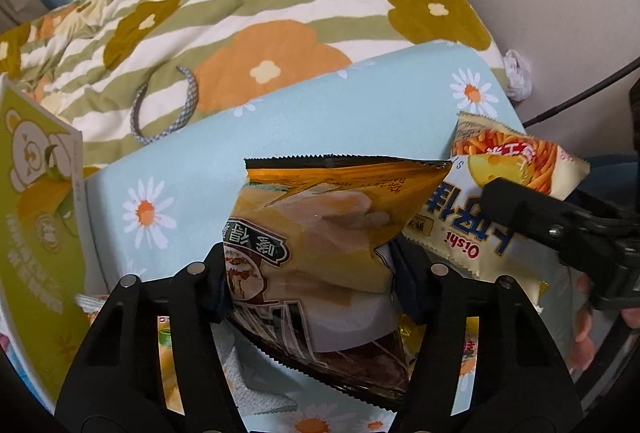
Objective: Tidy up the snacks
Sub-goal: 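Grasp the yellow chip bag with the left tool while the right tool grasps the fries-print bag, then drop the yellow chip bag into the box with the left tool while the right tool drops the fries-print bag, then reach the left tool to the white rice-cracker bag while the right tool reaches the gold bag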
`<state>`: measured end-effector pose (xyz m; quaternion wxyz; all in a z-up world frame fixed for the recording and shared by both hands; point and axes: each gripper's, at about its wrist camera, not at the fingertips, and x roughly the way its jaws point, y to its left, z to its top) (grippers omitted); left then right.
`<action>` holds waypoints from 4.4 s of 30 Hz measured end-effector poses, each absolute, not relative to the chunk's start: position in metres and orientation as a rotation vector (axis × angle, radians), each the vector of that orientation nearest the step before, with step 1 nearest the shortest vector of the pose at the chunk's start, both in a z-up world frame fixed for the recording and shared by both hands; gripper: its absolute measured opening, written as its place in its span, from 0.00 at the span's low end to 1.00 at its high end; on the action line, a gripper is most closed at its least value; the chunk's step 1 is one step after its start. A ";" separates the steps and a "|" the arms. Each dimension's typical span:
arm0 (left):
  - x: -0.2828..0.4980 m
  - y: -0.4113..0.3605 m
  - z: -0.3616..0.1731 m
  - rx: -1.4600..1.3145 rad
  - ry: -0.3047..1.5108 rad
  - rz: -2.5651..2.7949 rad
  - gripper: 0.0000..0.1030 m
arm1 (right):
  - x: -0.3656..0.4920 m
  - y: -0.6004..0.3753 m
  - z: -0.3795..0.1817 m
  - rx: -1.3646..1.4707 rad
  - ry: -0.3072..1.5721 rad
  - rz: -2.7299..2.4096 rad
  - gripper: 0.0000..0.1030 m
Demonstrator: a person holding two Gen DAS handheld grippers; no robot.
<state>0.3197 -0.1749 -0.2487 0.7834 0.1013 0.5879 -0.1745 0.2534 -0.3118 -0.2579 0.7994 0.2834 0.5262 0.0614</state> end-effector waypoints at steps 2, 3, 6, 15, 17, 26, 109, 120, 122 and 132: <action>0.320 -0.174 -0.243 0.213 1.255 -0.377 0.59 | 0.254 -0.311 -0.260 0.609 1.130 0.130 0.99; 0.320 -0.173 -0.240 0.209 1.248 -0.378 0.59 | 0.255 -0.310 -0.260 0.608 1.131 0.130 0.99; 0.321 -0.171 -0.232 0.198 1.232 -0.375 0.59 | 0.256 -0.309 -0.262 0.604 1.135 0.131 0.98; 0.313 -0.159 -0.211 0.152 1.198 -0.347 0.59 | 0.262 -0.297 -0.266 0.565 1.153 0.166 0.74; 0.310 -0.154 -0.207 0.137 1.190 -0.335 0.59 | 0.262 -0.294 -0.265 0.542 1.152 0.174 0.70; 0.297 -0.146 -0.183 0.058 1.134 -0.319 0.59 | 0.256 -0.293 -0.241 0.469 1.099 0.206 0.60; 0.241 0.243 -0.112 -0.125 0.994 0.042 1.00 | 0.311 0.084 -0.091 0.008 0.860 0.598 1.00; 0.225 0.227 -0.099 -0.124 0.970 0.037 1.00 | 0.291 0.062 -0.076 0.012 0.801 0.557 1.00; 0.222 0.220 -0.092 -0.114 0.957 0.036 1.00 | 0.285 0.055 -0.069 0.022 0.791 0.558 1.00; 0.204 0.168 -0.061 -0.076 0.892 -0.009 1.00 | 0.247 -0.008 -0.041 0.059 0.756 0.520 1.00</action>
